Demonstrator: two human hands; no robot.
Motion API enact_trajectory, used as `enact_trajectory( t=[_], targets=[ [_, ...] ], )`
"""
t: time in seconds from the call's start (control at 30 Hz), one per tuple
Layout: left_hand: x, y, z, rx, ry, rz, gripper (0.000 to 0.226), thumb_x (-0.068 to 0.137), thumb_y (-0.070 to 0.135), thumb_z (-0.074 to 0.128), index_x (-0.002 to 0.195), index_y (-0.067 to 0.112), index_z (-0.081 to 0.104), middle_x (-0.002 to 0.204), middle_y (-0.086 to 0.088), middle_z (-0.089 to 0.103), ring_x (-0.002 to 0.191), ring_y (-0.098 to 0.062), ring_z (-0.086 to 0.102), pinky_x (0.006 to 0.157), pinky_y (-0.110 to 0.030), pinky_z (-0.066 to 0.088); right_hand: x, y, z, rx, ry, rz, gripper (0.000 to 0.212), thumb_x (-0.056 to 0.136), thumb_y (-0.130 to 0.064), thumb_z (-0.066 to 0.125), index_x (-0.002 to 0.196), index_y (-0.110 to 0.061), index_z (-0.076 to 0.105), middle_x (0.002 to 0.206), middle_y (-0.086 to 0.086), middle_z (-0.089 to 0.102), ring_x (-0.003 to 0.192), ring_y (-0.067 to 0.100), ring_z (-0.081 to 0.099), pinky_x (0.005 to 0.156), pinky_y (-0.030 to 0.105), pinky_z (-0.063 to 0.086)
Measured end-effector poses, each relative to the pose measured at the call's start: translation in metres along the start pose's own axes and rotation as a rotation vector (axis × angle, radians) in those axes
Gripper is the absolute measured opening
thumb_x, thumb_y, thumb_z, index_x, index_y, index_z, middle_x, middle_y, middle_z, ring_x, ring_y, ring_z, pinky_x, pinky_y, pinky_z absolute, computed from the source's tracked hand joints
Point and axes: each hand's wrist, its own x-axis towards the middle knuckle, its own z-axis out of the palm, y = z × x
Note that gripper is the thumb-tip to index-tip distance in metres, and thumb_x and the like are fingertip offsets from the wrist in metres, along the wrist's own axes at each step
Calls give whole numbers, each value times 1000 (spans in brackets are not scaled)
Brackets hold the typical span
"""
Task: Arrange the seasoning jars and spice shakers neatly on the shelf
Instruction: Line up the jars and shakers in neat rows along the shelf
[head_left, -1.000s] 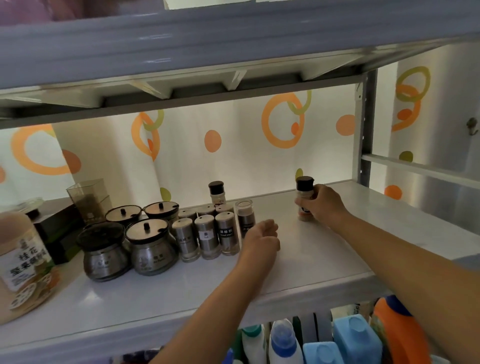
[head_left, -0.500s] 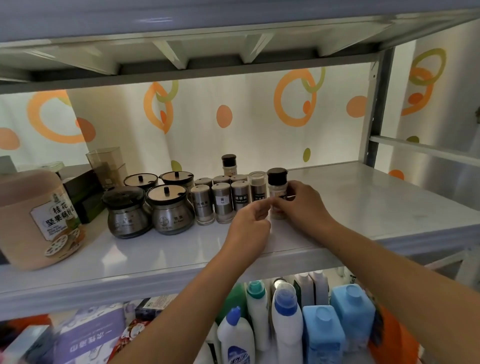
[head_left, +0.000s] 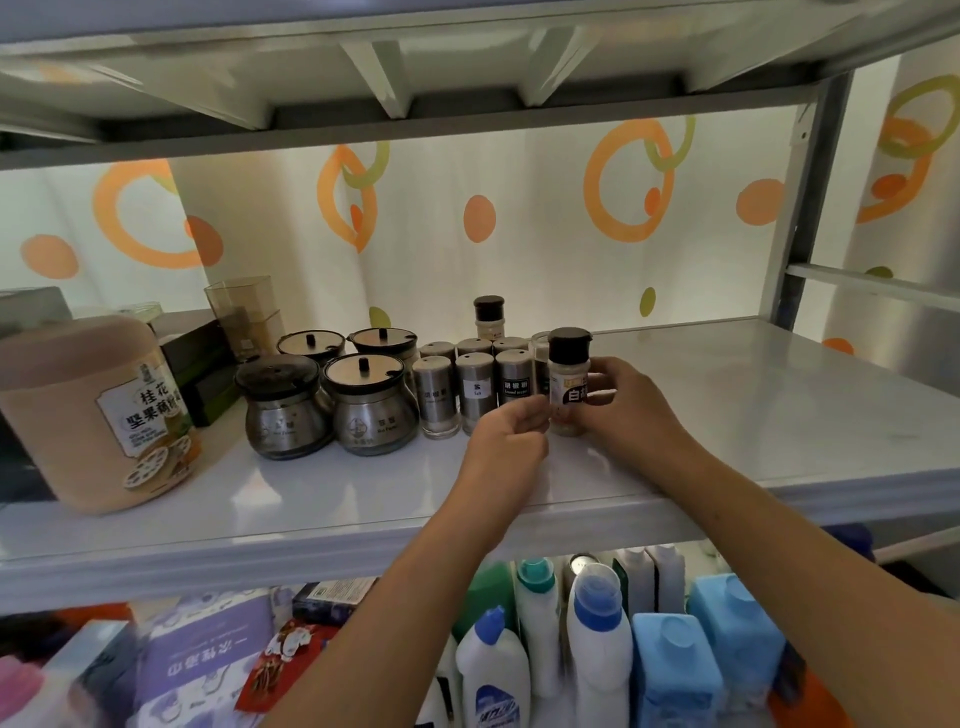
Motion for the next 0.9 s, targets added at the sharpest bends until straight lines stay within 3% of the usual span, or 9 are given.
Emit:
enact_trajectory(
  t=[0.23,0.43,0.73,0.9],
  targets=[
    [0,-1,1,9,-5,3,59,84,-17,40,137,6,50,133,-7,59,125,-15,54,111,-36,39,4,3,1,-79,-13,-17,58,74,-22,82,127,-17,60,109,-1,70,93,14,67,90,36,54],
    [0,-2,1,29,-11,6,60,84,-16,40,139,6,49,136,-7,58,126,-15,52,111,-36,39,2,3,1,-144,-7,-56,55,76,-25,80,127,-17,62,114,1,72,92,13,64,82,25,47],
    [2,-2,1,14,12,13,62,82,-17,40,139,5,49,134,-5,59,125,-14,53,110,-31,40,-5,-7,-1,-163,-59,-122,38,80,-20,76,117,-17,69,112,6,73,98,21,67,88,31,50],
    [-2,0,2,-24,31,12,60,81,-19,39,133,4,55,119,-1,66,116,-11,59,108,-33,42,-4,-7,-1,-174,-65,-123,38,81,-19,74,118,-17,70,112,7,73,99,22,67,86,29,48]
  ],
)
